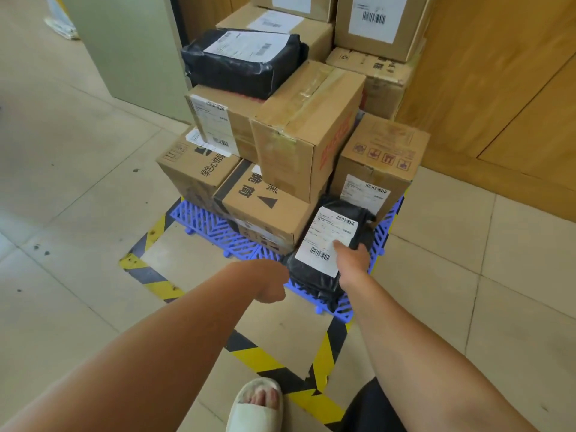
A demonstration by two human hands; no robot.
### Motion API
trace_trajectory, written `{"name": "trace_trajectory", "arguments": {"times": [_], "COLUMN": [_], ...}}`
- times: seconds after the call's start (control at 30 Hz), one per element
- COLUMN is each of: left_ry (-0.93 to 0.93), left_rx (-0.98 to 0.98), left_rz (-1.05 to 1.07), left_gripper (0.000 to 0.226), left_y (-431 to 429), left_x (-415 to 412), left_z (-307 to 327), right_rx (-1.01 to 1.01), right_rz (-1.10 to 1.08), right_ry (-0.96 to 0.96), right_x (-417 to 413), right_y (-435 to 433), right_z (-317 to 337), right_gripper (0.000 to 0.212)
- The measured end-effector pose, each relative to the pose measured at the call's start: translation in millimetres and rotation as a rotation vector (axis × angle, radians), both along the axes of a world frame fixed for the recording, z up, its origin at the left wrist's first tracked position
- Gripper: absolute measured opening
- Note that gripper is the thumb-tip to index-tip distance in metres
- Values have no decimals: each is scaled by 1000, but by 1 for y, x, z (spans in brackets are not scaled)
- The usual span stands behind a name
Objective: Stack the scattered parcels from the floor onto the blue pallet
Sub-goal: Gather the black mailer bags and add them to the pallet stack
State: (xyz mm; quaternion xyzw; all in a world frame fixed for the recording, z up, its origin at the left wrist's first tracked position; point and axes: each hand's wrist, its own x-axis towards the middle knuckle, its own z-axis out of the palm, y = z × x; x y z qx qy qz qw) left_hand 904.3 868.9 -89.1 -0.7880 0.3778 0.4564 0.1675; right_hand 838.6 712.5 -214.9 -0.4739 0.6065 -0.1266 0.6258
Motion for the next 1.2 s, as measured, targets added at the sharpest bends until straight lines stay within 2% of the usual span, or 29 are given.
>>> {"name": "trace_trajectory", "arguments": {"times": [0.1, 0.2, 0.27, 0.33, 0.4, 0.5, 0.6, 0.73, 0.8, 0.9, 1.0, 1.07, 1.13, 1.2], "left_ry": [13, 89, 122, 200, 286, 337, 399, 489, 486, 470, 495, 505, 524, 563], "left_rx": [29, 8, -174, -413, -551, -560, -489, -364, -300, -229, -255, -278, -296, -318], "left_rz": [-29, 95, 293, 646, 942, 1101, 1232, 1254, 1185, 1092, 1030, 975, 934, 893], "left_gripper": [32, 26, 18, 14, 11, 26, 21, 17, 14, 13, 12, 13, 14, 16], "left_y": [-11, -31, -45, -53, -54, -51, -49, -38, -35, -44, -73, -97, -120, -145], "left_x": [7, 20, 22, 11, -16, -59, -105, -170, -198, -239, -276, -303, -334, -365], "left_z": [3, 10, 24, 43, 69, 116, 181, 281, 336, 412, 468, 493, 510, 521], "right_rx": [37, 9, 25, 44, 88, 145, 190, 267, 323, 408, 370, 326, 259, 217], "right_rz": [-11, -68, -147, -231, -267, -295, -379, -531, -615, -752, -890, -884, -945, -994], "right_ry": [-76, -155, -169, -121, -110, -130, -116, -75, -49, -99, -129, -104, -94, -107], "right_x": [-7, -18, -37, -63, -86, -110, -158, -262, -321, -415, -489, -520, -547, -566], "right_y": [-4, 4, 17, 23, 18, 0, -3, 15, 24, 28, 22, 14, 7, -2], "right_z": [5, 25, 44, 75, 121, 202, 282, 400, 453, 522, 583, 627, 658, 676], "right_gripper": [44, 29, 26, 11, 12, 17, 15, 6, 9, 41, 52, 43, 22, 15]}}
